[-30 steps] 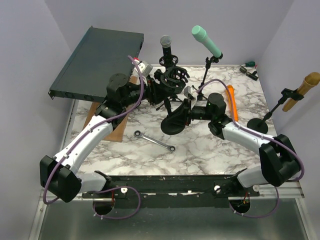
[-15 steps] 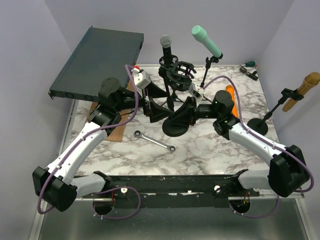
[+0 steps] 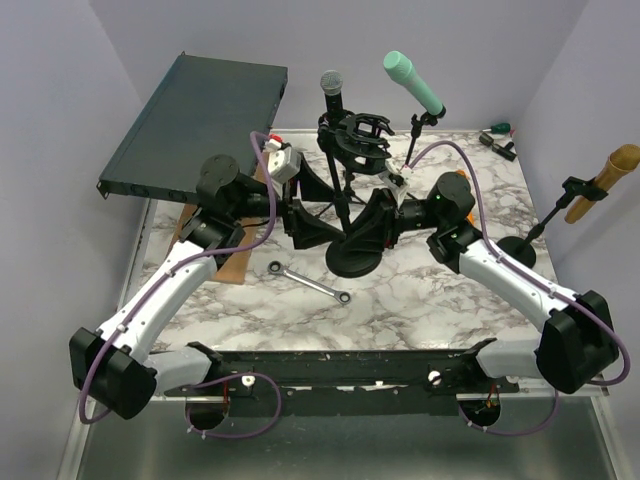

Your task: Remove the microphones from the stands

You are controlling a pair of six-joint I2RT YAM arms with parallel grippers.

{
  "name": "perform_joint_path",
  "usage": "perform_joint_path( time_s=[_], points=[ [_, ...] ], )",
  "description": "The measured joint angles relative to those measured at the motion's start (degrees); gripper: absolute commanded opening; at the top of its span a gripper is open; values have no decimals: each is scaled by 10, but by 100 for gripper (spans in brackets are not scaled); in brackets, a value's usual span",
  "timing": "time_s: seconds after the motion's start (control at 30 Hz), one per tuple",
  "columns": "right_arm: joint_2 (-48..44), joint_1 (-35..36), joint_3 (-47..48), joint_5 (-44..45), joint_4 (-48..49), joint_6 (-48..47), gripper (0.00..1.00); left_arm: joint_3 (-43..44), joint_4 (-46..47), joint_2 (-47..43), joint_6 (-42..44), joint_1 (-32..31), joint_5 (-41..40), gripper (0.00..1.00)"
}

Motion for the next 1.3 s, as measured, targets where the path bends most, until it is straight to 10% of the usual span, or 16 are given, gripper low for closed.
perform_joint_path(
  time_s=[0.4, 0.57, 0.93, 1.23, 1.3],
  points=[
    [16, 0, 0, -9, 28, 26, 1, 0, 128, 57, -132, 0, 15, 44],
    [17, 0, 5, 0, -2, -7, 1, 0, 157, 64, -166, 1, 3, 2],
    [17, -1, 72, 159, -193, -125, 1, 55, -44, 56, -125, -26, -238, 0],
    [16, 13, 105, 294, -268, -159, 1, 138, -220, 63, -121, -66, -424, 98],
    [16, 9, 105, 303, -277, -159, 1, 136, -225, 56, -104, -71, -419, 99]
  ],
)
